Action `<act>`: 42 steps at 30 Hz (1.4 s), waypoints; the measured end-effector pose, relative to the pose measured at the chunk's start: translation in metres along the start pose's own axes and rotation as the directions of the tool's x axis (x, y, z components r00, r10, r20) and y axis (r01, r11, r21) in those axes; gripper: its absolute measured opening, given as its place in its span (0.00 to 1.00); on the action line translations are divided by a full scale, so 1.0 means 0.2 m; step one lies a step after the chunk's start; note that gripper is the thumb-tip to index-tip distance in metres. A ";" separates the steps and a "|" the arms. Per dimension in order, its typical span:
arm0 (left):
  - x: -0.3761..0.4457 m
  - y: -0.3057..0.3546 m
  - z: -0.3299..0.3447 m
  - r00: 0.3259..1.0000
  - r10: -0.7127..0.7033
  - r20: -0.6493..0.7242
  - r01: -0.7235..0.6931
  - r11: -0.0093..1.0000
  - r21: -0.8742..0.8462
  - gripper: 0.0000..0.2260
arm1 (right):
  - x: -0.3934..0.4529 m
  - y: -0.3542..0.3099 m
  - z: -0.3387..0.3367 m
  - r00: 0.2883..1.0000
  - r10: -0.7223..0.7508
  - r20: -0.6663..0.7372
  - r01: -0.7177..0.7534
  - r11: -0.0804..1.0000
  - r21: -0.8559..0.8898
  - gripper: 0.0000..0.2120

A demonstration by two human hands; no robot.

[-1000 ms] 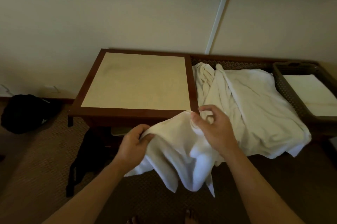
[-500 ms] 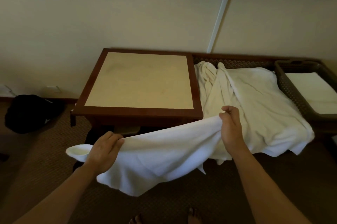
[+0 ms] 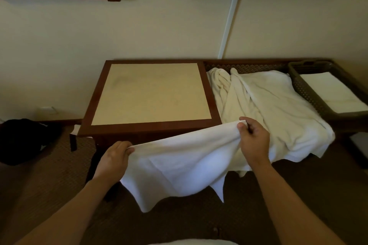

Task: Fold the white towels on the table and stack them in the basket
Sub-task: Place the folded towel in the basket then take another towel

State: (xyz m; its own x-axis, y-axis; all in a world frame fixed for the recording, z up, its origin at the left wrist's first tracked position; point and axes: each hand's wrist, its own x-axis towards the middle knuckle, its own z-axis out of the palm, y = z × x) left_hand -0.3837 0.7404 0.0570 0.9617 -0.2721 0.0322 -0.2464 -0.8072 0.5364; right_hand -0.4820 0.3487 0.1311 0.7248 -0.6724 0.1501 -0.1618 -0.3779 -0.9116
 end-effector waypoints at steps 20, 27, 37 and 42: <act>0.01 -0.16 -0.02 0.998 0.064 -0.004 -0.064 0.993 -0.102 0.16 | -0.19 -0.05 0.14 0.973 -0.019 -0.230 0.018 1.000 -0.007 0.03; 0.08 -0.29 -0.01 0.954 0.298 0.010 -0.298 0.955 -0.002 0.28 | -0.12 0.04 0.15 0.943 0.140 -0.301 -0.124 0.990 0.072 0.10; 0.85 0.03 -0.18 0.987 0.154 -0.043 -0.142 0.966 0.214 0.31 | 0.54 0.10 0.42 0.844 0.241 -0.479 -0.188 0.970 0.156 0.11; 1.55 0.12 -0.27 0.987 -0.044 0.156 -0.009 0.946 0.323 0.30 | 1.16 0.11 0.70 0.917 0.115 -0.381 -0.135 0.991 -0.025 0.09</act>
State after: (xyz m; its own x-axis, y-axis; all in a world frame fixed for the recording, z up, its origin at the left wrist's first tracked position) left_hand -0.0841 0.6657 0.1256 0.9413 -0.3144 -0.1231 -0.2801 -0.9307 0.2352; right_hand -0.2245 0.2728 0.0920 0.3911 -0.9029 0.1784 -0.2747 -0.2996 -0.9137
